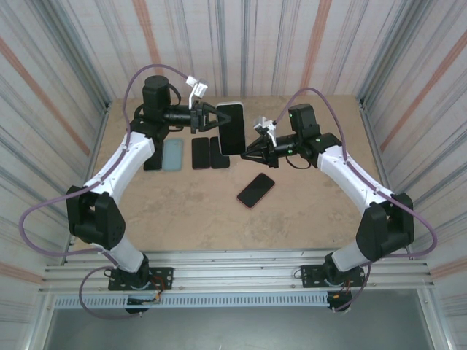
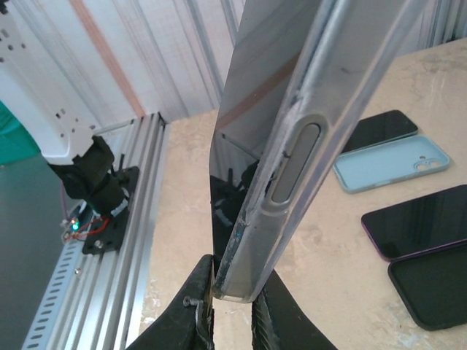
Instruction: Take the phone out of the phone case
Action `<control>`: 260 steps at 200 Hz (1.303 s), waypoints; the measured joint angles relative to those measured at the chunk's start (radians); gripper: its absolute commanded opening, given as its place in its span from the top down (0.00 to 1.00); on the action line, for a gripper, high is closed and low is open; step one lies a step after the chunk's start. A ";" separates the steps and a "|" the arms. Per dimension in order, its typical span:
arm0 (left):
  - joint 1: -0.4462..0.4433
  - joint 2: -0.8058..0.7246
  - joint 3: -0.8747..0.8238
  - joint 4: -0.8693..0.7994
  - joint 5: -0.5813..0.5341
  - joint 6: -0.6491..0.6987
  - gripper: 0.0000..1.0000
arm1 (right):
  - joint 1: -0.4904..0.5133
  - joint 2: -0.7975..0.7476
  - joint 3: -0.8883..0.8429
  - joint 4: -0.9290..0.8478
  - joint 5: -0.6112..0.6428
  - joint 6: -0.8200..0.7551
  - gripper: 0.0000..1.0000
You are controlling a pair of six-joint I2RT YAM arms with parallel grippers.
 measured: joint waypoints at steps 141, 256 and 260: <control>-0.008 0.000 0.002 0.081 -0.002 -0.124 1.00 | 0.077 -0.047 0.011 -0.009 0.267 -0.133 0.97; -0.047 -0.002 0.004 0.033 -0.005 -0.253 1.00 | 0.036 -0.105 -0.059 0.188 0.284 -0.032 0.61; -0.043 -0.002 0.004 0.032 -0.009 -0.253 1.00 | 0.031 -0.110 -0.069 0.187 0.278 -0.021 0.59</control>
